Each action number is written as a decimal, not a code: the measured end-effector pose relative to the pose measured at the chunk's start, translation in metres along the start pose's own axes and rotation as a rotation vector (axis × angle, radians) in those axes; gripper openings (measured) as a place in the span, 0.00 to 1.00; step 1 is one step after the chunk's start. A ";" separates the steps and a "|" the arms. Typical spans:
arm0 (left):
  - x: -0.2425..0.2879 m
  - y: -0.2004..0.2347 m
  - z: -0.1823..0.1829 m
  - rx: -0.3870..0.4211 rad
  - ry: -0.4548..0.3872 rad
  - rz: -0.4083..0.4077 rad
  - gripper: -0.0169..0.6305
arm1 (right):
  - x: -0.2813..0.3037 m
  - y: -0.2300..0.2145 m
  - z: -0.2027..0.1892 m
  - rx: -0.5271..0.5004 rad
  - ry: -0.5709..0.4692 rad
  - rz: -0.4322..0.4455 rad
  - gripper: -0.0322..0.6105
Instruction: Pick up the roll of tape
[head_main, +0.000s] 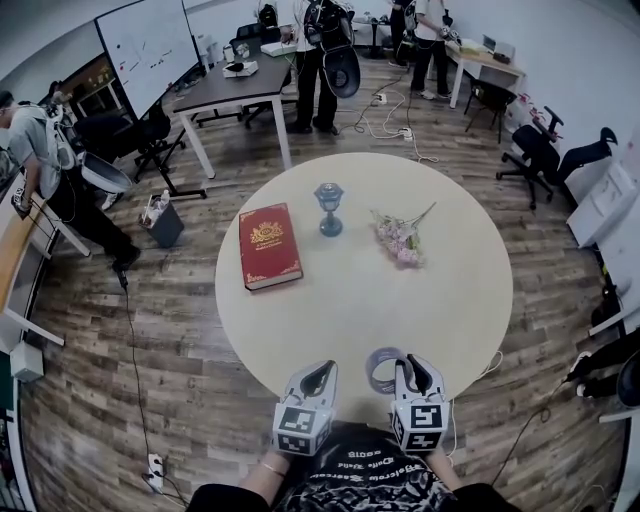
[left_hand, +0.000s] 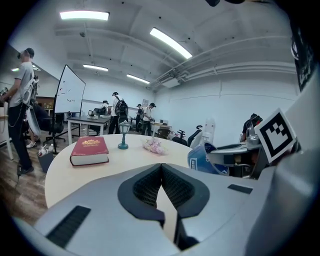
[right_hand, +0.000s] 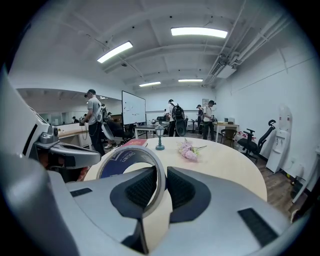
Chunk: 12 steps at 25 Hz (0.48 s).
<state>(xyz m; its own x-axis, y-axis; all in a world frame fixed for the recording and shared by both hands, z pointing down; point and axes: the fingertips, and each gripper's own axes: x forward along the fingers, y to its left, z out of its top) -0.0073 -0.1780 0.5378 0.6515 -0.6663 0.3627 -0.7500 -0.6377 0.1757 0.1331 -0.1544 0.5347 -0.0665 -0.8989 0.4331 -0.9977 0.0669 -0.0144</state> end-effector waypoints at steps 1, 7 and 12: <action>0.000 -0.001 0.000 0.004 0.002 -0.003 0.06 | 0.000 0.000 0.000 0.000 0.002 0.000 0.16; -0.001 0.001 -0.002 -0.004 0.000 0.001 0.06 | 0.001 0.005 -0.003 -0.003 0.007 0.014 0.16; -0.002 0.004 -0.001 -0.004 0.000 0.009 0.06 | 0.003 0.008 -0.002 -0.005 0.006 0.025 0.16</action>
<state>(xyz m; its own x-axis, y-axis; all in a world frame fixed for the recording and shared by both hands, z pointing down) -0.0117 -0.1789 0.5391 0.6449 -0.6717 0.3646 -0.7562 -0.6301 0.1766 0.1249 -0.1554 0.5377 -0.0910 -0.8942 0.4383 -0.9956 0.0914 -0.0203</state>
